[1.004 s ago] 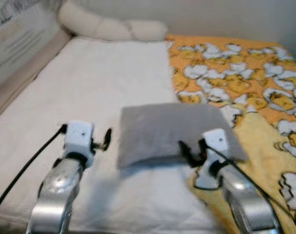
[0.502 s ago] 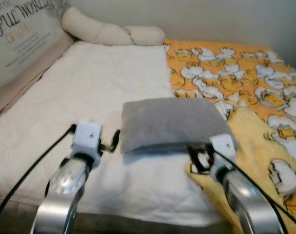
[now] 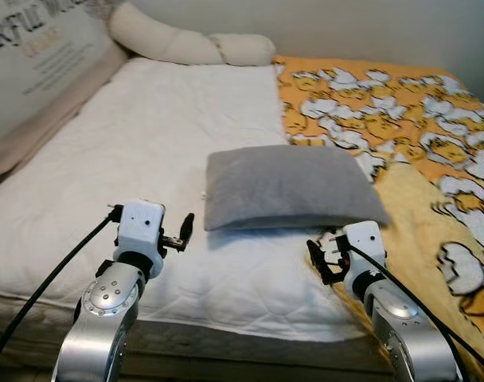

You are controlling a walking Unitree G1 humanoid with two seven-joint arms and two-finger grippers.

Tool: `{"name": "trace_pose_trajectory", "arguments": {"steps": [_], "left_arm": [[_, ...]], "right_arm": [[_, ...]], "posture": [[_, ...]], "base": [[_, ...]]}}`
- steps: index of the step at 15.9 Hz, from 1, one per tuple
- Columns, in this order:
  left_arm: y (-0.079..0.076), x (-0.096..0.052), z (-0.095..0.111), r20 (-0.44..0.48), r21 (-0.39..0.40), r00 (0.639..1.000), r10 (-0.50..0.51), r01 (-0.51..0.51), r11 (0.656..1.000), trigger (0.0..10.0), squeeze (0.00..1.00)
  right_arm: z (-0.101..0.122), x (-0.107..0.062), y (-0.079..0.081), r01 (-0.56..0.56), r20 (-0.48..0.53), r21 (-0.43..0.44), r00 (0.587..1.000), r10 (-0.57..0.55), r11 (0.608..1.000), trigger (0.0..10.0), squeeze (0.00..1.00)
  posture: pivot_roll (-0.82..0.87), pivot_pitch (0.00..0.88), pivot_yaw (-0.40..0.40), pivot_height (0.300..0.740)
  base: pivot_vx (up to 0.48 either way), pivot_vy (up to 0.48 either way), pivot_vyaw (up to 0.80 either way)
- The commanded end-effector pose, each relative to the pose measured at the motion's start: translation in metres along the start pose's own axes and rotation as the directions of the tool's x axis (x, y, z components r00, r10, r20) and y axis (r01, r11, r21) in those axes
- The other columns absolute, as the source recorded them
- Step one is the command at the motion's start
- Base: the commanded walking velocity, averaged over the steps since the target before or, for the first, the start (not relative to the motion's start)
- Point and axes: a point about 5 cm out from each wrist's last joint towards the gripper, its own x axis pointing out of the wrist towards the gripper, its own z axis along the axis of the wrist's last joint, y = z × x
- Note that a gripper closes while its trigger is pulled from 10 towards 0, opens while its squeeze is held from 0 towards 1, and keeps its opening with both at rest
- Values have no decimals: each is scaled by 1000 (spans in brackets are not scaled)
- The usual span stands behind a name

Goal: Clean up the room

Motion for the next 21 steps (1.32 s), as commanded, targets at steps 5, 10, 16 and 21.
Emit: {"name": "trace_pose_trajectory", "arguments": {"steps": [5, 10, 16, 21], "left_arm": [[7, 0, -4, -26, -4, 999, 35, -35, 999, 10000, 0], [9, -1, -3, -26, -11, 999, 39, -39, 999, 10000, 0], [7, -2, -3, -30, -11, 999, 27, -27, 1000, 10000, 0], [8, -3, -4, -35, -8, 999, 29, -29, 1000, 10000, 0]], "right_arm": [[11, 1, 0, 8, 53, 14, 999, -9, 1000, 10000, 0], [10, 0, 1, 4, 49, 18, 999, -4, 1000, 10000, 0], [8, 0, 1, -1, 42, 22, 999, 0, 1000, 10000, 0], [8, -1, 4, -29, 32, -26, 999, 30, 999, 10000, 0]], "posture": [[-90, 0, -43, 740], [-89, 0, -42, 740], [-91, 0, -38, 740], [-89, 0, -34, 740]], "base": [[0, 0, 0], [0, 0, 0], [264, 0, -472], [299, 0, 0]]}}
